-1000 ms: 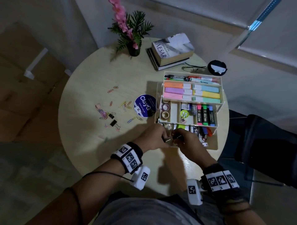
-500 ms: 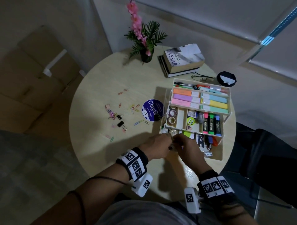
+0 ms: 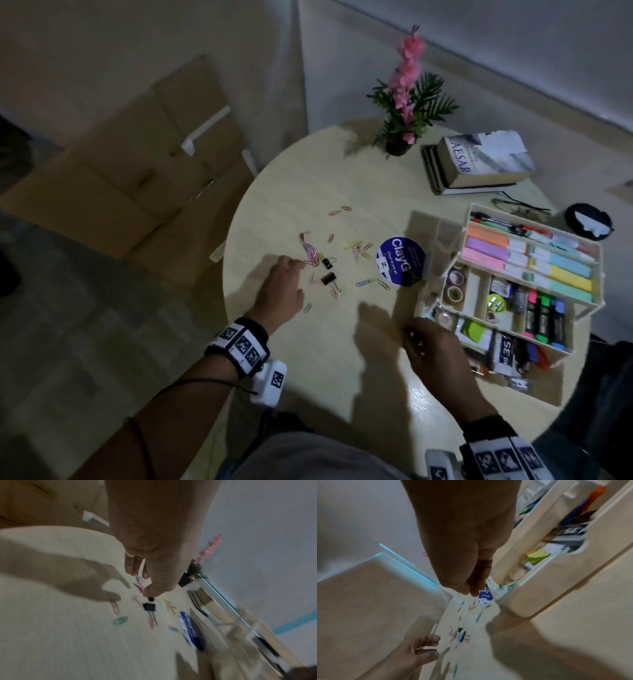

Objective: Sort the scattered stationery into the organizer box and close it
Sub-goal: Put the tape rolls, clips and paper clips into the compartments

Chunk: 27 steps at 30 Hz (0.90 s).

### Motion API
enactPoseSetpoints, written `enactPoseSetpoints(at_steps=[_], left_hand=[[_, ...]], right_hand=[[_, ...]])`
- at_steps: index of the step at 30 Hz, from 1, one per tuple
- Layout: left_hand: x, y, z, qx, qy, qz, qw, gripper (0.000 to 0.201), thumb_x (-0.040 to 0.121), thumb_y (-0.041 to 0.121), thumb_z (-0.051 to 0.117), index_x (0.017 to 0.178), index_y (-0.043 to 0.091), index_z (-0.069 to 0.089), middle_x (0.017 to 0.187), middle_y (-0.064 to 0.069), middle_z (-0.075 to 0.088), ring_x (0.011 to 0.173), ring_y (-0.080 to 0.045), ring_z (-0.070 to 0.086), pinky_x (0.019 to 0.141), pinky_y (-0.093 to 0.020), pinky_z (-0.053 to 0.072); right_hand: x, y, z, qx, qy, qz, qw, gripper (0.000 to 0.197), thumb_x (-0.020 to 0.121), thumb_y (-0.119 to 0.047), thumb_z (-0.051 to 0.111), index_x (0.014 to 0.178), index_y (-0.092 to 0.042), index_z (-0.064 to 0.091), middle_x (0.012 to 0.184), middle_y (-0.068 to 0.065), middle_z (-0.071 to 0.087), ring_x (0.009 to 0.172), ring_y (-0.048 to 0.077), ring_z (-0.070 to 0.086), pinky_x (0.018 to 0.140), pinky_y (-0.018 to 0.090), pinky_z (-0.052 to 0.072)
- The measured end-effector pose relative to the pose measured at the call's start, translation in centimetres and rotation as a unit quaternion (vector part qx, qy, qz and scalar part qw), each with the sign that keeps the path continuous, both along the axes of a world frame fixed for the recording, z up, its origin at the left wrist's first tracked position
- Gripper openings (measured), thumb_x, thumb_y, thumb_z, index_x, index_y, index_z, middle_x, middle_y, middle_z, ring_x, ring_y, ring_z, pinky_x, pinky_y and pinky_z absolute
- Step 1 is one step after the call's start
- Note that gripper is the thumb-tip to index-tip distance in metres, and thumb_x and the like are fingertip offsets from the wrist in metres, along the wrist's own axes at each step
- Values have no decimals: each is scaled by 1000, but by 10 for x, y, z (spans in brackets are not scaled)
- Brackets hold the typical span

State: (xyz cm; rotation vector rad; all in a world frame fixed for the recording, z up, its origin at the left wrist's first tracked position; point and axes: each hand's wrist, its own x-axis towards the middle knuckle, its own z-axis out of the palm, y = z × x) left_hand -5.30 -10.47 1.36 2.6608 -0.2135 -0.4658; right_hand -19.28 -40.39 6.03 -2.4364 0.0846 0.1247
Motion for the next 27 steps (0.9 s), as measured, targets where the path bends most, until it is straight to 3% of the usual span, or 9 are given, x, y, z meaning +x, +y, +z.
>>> enactPoseSetpoints(at_steps=[3,5,8,10,14,17,21,27], left_hand=[[19,33,-18,29,29,18,999,60,89,8,72,146,13,51,146,-12,47,136,-32,46,112,-40,44],[23,42,-24,44,67,8,997,62,91,17,76,147,10,52,155,-15,43,148,-32,33,119,-40,33],[22,45,-31,52,53,-1,997,63,85,26,84,140,11,57,152,-12,44,148,-32,29,118,-41,29],[21,46,-34,61,44,-4,997,67,82,30,86,140,16,56,152,-10,42,146,-32,30,118,-42,27],[20,48,-38,52,43,5,998,66,82,30,86,139,17,56,153,-9,39,145,-33,29,116,-42,32],[17,49,-41,39,48,8,998,62,84,28,85,137,18,55,156,-9,35,144,-36,28,112,-44,40],[17,52,-44,35,54,5,998,63,83,25,85,138,19,54,154,-7,34,142,-38,31,104,-45,49],[20,53,-41,47,53,-7,997,66,85,25,83,142,18,50,154,-9,34,144,-39,26,102,-44,51]], right_hand=[[37,35,-13,-1,26,49,998,14,93,-14,76,107,-19,75,86,-12,70,66,-2,62,61,24,54],[66,58,-29,-16,56,73,996,20,95,-19,75,114,-16,72,102,-2,73,73,4,66,68,28,58],[104,93,-49,-37,79,80,993,32,96,-24,72,124,-11,64,112,9,69,84,22,69,77,38,58],[119,112,-61,-43,91,80,992,45,94,-23,70,135,-10,56,120,14,63,95,29,67,81,38,56],[137,135,-80,-54,116,61,990,64,91,-24,69,148,-16,39,133,14,49,103,34,64,82,44,60],[144,144,-86,-82,92,55,991,55,95,-23,65,146,-17,42,129,17,51,101,36,63,77,48,62],[150,147,-90,-104,74,51,991,48,95,-8,58,140,-18,49,124,17,52,104,39,59,79,49,59],[152,146,-92,-70,61,44,995,36,95,-5,56,129,-17,52,113,14,54,92,34,57,78,51,59]])
